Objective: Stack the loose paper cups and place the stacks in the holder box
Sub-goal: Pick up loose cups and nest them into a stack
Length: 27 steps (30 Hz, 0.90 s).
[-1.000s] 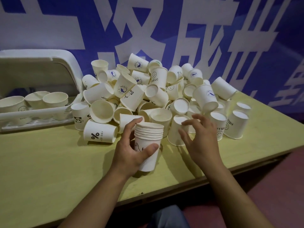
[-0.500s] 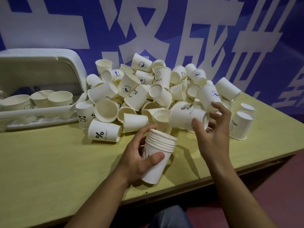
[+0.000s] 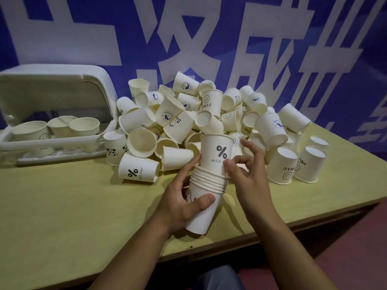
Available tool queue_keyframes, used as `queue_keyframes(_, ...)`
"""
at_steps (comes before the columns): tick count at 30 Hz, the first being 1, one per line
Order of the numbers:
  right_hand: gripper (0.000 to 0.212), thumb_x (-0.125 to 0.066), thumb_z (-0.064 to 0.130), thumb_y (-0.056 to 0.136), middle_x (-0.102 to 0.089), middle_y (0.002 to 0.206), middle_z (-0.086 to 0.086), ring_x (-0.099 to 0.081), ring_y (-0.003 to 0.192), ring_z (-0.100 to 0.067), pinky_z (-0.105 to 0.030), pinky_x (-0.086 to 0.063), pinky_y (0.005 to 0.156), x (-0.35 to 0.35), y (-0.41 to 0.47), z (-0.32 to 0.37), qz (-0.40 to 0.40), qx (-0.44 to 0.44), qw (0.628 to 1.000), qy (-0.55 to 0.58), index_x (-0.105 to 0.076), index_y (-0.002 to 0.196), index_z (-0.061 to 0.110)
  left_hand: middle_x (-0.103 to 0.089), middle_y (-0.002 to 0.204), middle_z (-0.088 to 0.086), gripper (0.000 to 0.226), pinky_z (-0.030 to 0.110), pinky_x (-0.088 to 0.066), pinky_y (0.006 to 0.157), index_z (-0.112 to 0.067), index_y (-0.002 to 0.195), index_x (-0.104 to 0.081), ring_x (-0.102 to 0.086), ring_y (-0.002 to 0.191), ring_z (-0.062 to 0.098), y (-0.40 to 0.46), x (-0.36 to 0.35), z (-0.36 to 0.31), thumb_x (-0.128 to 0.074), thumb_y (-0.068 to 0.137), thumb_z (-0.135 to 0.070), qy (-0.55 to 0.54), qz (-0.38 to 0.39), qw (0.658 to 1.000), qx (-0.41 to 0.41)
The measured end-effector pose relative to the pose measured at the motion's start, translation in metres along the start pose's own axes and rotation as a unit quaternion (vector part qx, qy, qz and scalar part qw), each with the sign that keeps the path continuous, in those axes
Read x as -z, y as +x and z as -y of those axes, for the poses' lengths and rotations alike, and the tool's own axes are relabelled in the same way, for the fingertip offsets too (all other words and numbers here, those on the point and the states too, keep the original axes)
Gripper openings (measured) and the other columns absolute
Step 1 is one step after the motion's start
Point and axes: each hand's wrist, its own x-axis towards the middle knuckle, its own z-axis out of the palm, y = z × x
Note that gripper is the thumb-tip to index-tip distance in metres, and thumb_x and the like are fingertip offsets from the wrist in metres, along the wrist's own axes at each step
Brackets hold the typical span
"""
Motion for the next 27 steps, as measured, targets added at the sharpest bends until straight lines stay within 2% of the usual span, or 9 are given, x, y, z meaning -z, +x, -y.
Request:
queue_keyframes(3,0.047,-0.068,0.02,0.093,-0.057,0.085,0.011,-0.063,0.079,-0.008,-0.031,-0.056,0.077,0.002,0.003,-0.003,0.018,-0.001,1.0,-0.022,-0.055,0.133,0.04,-0.071,0.118,-0.012,0.086,0.035,-0.059,0.089,-0.065,0.136,-0.041,-0.069,0.108,0.012,0.001,0.0,0.002,-0.079,0.059,-0.055,0.005,-0.008,1.0,0.001)
queue_keyframes(6,0.039,-0.065,0.031,0.083,-0.061,0.083,0.016,-0.064,0.086,-0.014,-0.046,-0.057,0.084,0.003,0.004,-0.003,0.006,-0.012,1.0,-0.021,-0.061,0.119,0.044,-0.069,0.116,-0.006,0.084,0.03,-0.059,0.083,-0.064,0.131,-0.042,-0.069,0.102,0.009,0.001,-0.001,0.002,-0.078,0.056,-0.058,0.009,-0.015,1.0,0.005)
queue_keyframes(9,0.025,-0.063,0.032,0.083,-0.066,0.092,0.011,-0.066,0.094,-0.019,-0.05,-0.057,0.086,0.005,0.003,-0.004,0.006,-0.003,1.0,-0.029,-0.067,0.106,0.043,-0.067,0.119,-0.002,0.085,0.032,-0.06,0.079,-0.062,0.13,-0.039,-0.069,0.099,0.01,0.002,-0.001,0.002,-0.078,0.055,-0.058,0.008,-0.031,0.999,0.006)
queue_keyframes(13,0.018,-0.059,0.033,0.088,-0.069,0.103,0.007,-0.064,0.097,-0.015,-0.038,-0.054,0.083,0.005,-0.001,-0.006,0.029,0.019,0.995,-0.092,-0.076,0.093,0.032,-0.063,0.124,-0.012,0.089,0.025,-0.058,0.078,-0.073,0.133,-0.03,-0.067,0.104,0.005,0.002,0.0,0.001,-0.077,0.058,-0.058,0.002,-0.065,0.998,-0.006)
queue_keyframes(17,0.017,-0.061,0.025,0.096,-0.065,0.106,0.005,-0.061,0.097,-0.005,-0.015,-0.045,0.077,0.01,0.008,-0.007,-0.008,0.033,0.985,-0.167,-0.074,0.09,0.032,-0.065,0.112,-0.025,0.072,0.023,-0.057,0.075,-0.074,0.119,-0.041,-0.066,0.1,0.0,0.002,-0.001,-0.002,-0.076,0.059,-0.057,0.002,-0.084,0.996,-0.01)
queue_keyframes(19,0.004,-0.063,0.031,0.094,-0.06,0.115,0.003,-0.058,0.107,-0.012,-0.022,-0.044,0.084,0.015,0.021,-0.015,-0.061,0.028,0.966,-0.251,-0.066,0.094,0.034,-0.067,0.11,-0.02,0.07,0.022,-0.057,0.074,-0.072,0.118,-0.043,-0.067,0.097,0.001,0.002,-0.001,-0.002,-0.077,0.058,-0.057,-0.002,-0.09,0.996,-0.007)
queue_keyframes(22,0.028,-0.065,0.039,0.093,-0.051,0.131,-0.004,-0.049,0.122,-0.024,-0.031,-0.038,0.092,0.019,0.035,-0.033,-0.066,-0.016,0.933,-0.354,-0.061,0.117,0.026,-0.066,0.112,-0.024,0.073,0.018,-0.055,0.072,-0.072,0.121,-0.043,-0.067,0.097,-0.002,0.002,-0.001,-0.003,-0.077,0.058,-0.057,-0.007,-0.082,0.997,0.0)
queue_keyframes(24,0.035,-0.067,0.038,0.092,-0.048,0.131,-0.005,-0.052,0.117,-0.024,-0.031,-0.039,0.092,0.019,0.039,-0.038,-0.06,-0.046,0.937,-0.341,-0.058,0.122,0.023,-0.063,0.115,-0.032,0.078,0.017,-0.055,0.075,-0.067,0.128,-0.042,-0.065,0.101,-0.003,0.002,-0.002,-0.003,-0.077,0.059,-0.058,-0.005,-0.07,0.998,0.004)
queue_keyframes(27,0.039,-0.071,0.034,0.089,-0.047,0.128,-0.005,-0.055,0.105,-0.018,-0.031,-0.042,0.09,0.021,0.039,-0.043,-0.048,-0.073,0.944,-0.318,-0.054,0.122,0.021,-0.065,0.12,-0.021,0.085,0.018,-0.055,0.078,-0.062,0.135,-0.042,-0.064,0.104,-0.003,0.001,-0.001,-0.001,-0.077,0.058,-0.058,-0.006,-0.061,0.998,0.01)
